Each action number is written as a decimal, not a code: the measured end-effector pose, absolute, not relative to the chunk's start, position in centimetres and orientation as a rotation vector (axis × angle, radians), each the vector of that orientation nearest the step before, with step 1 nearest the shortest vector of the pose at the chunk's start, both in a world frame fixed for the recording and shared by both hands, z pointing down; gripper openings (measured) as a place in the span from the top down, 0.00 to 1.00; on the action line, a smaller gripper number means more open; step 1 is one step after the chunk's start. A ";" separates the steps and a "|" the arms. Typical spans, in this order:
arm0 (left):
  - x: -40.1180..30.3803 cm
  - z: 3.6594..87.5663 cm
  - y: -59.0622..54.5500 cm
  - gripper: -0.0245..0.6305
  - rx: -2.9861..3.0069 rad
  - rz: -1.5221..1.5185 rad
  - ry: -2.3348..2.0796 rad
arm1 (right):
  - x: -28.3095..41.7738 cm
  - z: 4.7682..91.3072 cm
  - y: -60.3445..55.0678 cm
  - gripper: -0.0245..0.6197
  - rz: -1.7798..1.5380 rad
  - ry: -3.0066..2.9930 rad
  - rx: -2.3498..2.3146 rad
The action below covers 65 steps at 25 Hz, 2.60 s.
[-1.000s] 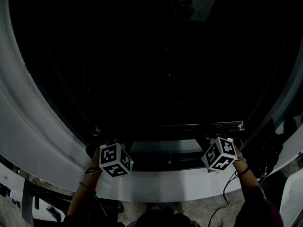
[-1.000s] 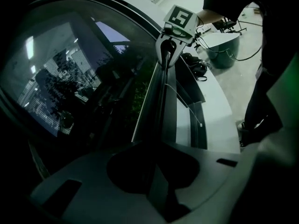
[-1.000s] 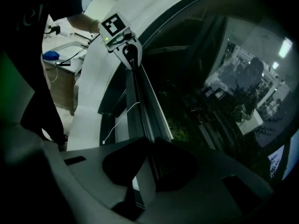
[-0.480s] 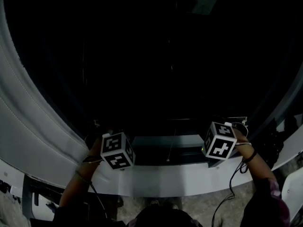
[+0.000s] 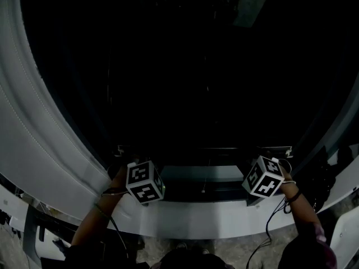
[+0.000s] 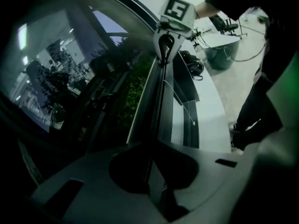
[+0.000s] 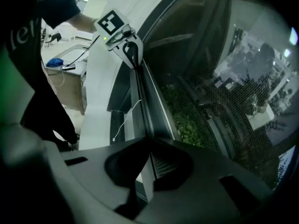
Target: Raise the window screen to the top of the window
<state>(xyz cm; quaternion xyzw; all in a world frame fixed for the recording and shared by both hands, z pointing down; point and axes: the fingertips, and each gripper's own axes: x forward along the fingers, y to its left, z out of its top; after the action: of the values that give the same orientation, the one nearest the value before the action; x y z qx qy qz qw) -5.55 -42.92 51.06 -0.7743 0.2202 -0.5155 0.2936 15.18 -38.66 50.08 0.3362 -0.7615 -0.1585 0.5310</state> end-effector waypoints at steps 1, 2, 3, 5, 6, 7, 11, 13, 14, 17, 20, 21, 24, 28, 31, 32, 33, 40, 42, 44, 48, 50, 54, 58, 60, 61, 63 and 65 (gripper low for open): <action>-5.6 51.0 -42.9 0.92 -2.075 -1.365 0.585 | 15.2 50.1 -38.7 0.92 -0.397 -1.812 0.806; -5.6 51.0 -42.8 0.92 -2.064 -1.369 0.582 | 15.2 50.2 -38.7 0.92 -0.411 -1.799 0.800; -5.5 51.0 -42.8 0.92 -2.042 -1.382 0.578 | 15.2 50.2 -38.7 0.92 -0.425 -1.783 0.789; -5.4 51.1 -42.9 0.92 -2.011 -1.408 0.582 | 15.3 50.2 -38.8 0.92 -0.477 -1.747 0.771; -5.4 51.0 -43.0 0.92 -2.010 -1.408 0.596 | 15.3 50.3 -38.9 0.92 -0.519 -1.728 0.767; -5.4 50.9 -43.1 0.92 -2.016 -1.399 0.617 | 15.3 50.3 -38.9 0.92 -0.562 -1.711 0.763; -5.4 51.0 -43.2 0.91 -2.045 -1.363 0.666 | 15.3 50.5 -38.9 0.92 -0.587 -1.743 0.772; -5.5 51.2 -43.4 0.91 -1.960 -1.435 0.604 | 15.3 50.4 -39.2 0.92 -0.472 -1.774 0.778; -5.7 51.3 -43.5 0.92 -1.919 -1.478 0.579 | 15.2 50.3 -39.4 0.92 -0.408 -1.780 0.772; -5.8 51.7 -43.2 0.93 -1.867 -1.494 0.588 | 15.1 50.3 -39.1 0.92 -0.299 -1.797 0.762; -5.6 51.6 -43.0 0.93 -1.906 -1.452 0.614 | 15.1 50.1 -39.0 0.92 -0.320 -1.857 0.799; -5.5 51.4 -43.1 0.93 -1.955 -1.446 0.617 | 15.1 50.0 -39.0 0.92 -0.358 -1.859 0.800; -5.4 50.9 -43.1 0.92 -2.081 -1.425 0.607 | 15.1 50.2 -38.8 0.92 -0.470 -1.793 0.762; -5.4 51.2 -43.0 0.92 -1.948 -1.465 0.616 | 15.1 50.6 -38.8 0.92 -0.504 -1.747 0.775; -5.4 51.6 -43.4 0.94 -1.874 -1.511 0.640 | 15.2 50.5 -39.4 0.92 -0.350 -1.777 0.788; -5.4 51.6 -43.5 0.94 -1.871 -1.516 0.648 | 15.1 50.5 -39.4 0.92 -0.301 -1.794 0.776; -5.5 51.8 -43.5 0.95 -1.868 -1.517 0.648 | 15.0 50.5 -39.3 0.92 -0.270 -1.812 0.765; -5.1 47.2 -43.7 0.92 -1.934 -1.360 0.703 | 15.2 46.2 -39.3 0.92 -0.522 -1.822 0.865; -5.1 44.5 -44.2 0.92 -1.889 -1.358 0.714 | 15.3 43.5 -39.8 0.92 -0.554 -1.802 0.872; -5.0 42.7 -44.4 0.92 -1.868 -1.358 0.709 | 15.2 41.7 -39.9 0.92 -0.574 -1.785 0.861; -4.8 40.6 -44.4 0.92 -1.907 -1.317 0.723 | 15.4 39.7 -39.9 0.92 -0.619 -1.789 0.868; -4.8 39.5 -44.4 0.92 -1.898 -1.293 0.742 | 15.4 38.6 -39.9 0.92 -0.654 -1.791 0.877; -4.8 36.3 -44.4 0.92 -1.906 -1.204 0.790 | 15.4 35.5 -39.7 0.92 -0.715 -1.805 0.931; -5.0 32.0 -44.6 0.91 -1.918 -1.117 0.830 | 15.3 31.1 -39.9 0.92 -0.755 -1.836 0.983; -4.8 29.4 -44.9 0.91 -1.894 -1.064 0.855 | 15.6 28.4 -40.1 0.92 -0.806 -1.835 1.020; -4.6 27.8 -45.0 0.91 -1.876 -1.036 0.871 | 15.8 26.9 -40.2 0.92 -0.833 -1.835 1.044; -4.5 24.7 -45.3 0.90 -1.845 -0.990 0.901 | 16.0 23.8 -40.4 0.91 -0.875 -1.828 1.088; -4.9 22.0 -45.1 0.90 -1.817 -0.958 0.923 | 15.6 21.1 -40.2 0.91 -0.916 -1.812 1.122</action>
<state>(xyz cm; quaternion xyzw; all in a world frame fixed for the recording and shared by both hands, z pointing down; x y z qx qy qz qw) -4.92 -45.11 22.01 -0.7285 0.3699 -0.3839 0.4303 15.60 -40.20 21.11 0.4435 -0.7160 -0.3619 0.3996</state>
